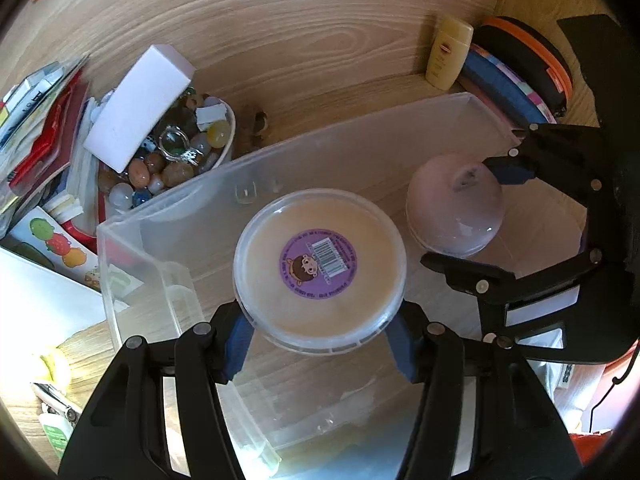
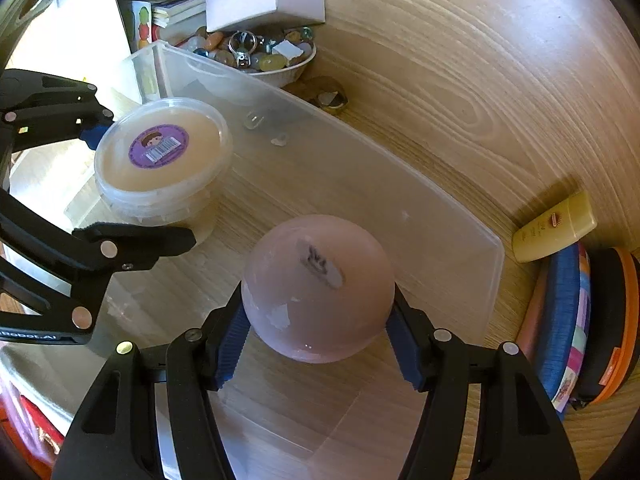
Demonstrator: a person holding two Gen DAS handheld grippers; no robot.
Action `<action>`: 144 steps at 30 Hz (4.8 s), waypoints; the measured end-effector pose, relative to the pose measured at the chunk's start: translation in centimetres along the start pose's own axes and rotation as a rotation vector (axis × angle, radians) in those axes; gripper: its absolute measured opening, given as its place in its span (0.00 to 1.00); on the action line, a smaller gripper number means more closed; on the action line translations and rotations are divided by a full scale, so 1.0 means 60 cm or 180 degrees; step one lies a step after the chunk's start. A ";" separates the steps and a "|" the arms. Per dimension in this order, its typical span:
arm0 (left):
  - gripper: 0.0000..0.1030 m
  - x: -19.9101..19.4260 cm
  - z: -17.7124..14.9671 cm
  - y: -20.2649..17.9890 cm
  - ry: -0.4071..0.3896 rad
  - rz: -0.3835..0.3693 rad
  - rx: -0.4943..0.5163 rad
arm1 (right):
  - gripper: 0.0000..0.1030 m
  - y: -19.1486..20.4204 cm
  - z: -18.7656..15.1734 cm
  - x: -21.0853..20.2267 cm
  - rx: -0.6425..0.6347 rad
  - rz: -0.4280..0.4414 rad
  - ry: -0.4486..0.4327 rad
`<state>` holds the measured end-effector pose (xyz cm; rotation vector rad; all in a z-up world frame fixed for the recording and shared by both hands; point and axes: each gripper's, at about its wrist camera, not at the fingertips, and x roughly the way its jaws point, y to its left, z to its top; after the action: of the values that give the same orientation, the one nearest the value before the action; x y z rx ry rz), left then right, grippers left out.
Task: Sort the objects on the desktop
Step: 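Open both tools to drop the tub and pink container into the box, then move the left tool down to the bagged pink rope on the desk, then grasp the bagged pink rope with the left tool while the right tool grasps the dotted green box, then carry the bagged rope and dotted green box over the clear plastic box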
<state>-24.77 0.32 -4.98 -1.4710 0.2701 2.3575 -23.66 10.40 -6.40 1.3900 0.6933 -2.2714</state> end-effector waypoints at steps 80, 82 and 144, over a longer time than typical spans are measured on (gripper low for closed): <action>0.95 -0.199 -0.438 -0.111 -0.0671 0.0444 -0.1024 | 0.86 0.100 -0.353 -0.170 0.0705 -0.0004 -0.1112; 0.95 -0.198 -0.448 -0.108 -0.0638 0.0316 -0.1094 | 0.86 0.102 -0.358 -0.164 0.0683 0.0001 -0.1112; 0.57 -0.257 -0.244 0.011 -0.1780 0.0774 -0.1078 | 0.30 0.013 -0.238 -0.225 0.0817 0.0174 -0.1726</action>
<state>-6.68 -8.18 2.30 -0.8689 -0.1074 3.0078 -7.25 19.16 0.03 0.8010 0.1909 -2.5904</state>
